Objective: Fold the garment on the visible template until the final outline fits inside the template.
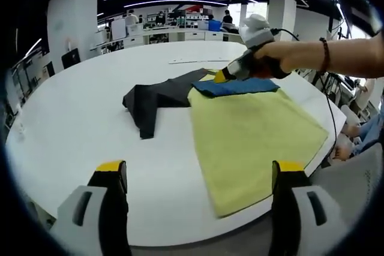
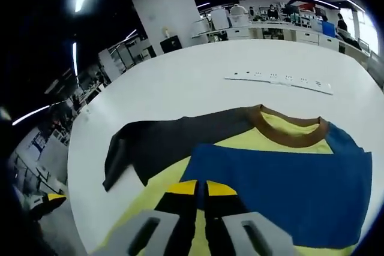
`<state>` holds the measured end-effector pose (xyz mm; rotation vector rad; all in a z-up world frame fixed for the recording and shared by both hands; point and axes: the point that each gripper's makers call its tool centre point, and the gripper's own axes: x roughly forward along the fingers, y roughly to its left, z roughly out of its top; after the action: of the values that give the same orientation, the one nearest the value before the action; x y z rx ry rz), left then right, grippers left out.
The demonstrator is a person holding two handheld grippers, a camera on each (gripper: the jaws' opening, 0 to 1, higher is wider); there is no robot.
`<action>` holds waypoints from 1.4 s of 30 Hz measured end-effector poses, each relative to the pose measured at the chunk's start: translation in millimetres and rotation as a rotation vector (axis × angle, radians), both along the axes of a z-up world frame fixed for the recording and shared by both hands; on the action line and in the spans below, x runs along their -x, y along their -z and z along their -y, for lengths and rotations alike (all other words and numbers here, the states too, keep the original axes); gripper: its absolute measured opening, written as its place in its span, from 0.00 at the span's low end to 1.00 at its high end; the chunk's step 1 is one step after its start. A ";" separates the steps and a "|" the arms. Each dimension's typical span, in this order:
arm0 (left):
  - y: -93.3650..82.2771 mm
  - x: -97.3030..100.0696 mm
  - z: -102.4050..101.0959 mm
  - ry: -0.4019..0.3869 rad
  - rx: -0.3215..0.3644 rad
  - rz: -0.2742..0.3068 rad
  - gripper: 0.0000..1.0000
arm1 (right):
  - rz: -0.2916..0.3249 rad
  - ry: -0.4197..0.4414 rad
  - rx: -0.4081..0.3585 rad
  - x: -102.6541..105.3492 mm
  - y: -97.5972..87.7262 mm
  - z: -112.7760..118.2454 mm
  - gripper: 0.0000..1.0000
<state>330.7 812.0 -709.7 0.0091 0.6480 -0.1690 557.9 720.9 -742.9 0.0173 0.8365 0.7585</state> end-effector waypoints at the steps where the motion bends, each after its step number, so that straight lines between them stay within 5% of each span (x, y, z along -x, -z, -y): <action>1: -0.2 -0.5 0.3 0.002 -0.001 0.000 0.98 | 0.011 -0.004 0.004 -1.3 -1.2 1.0 0.04; 9: -2.6 -1.8 2.4 0.009 -0.003 0.005 0.99 | 0.043 -0.050 -0.030 0.1 -7.3 -2.2 0.35; 15: -4.4 -1.4 3.3 0.010 -0.008 0.008 0.99 | 0.063 -0.116 -0.020 7.7 -1.2 -1.5 0.49; 24: -2.4 0.2 2.4 0.007 -0.012 0.004 0.99 | 0.067 -0.153 -0.035 15.6 4.7 -0.2 0.47; 33: -1.0 -0.7 1.5 0.010 -0.014 0.001 0.98 | 0.099 -0.232 -0.098 32.4 1.6 -19.6 0.25; 42: 3.0 2.4 1.6 0.006 -0.010 -0.010 0.98 | 0.072 -0.290 -0.105 46.0 10.3 -34.1 0.23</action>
<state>328.3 810.4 -712.7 0.0197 0.6592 -0.1714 511.9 754.9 -753.2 -0.0385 0.7379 1.0698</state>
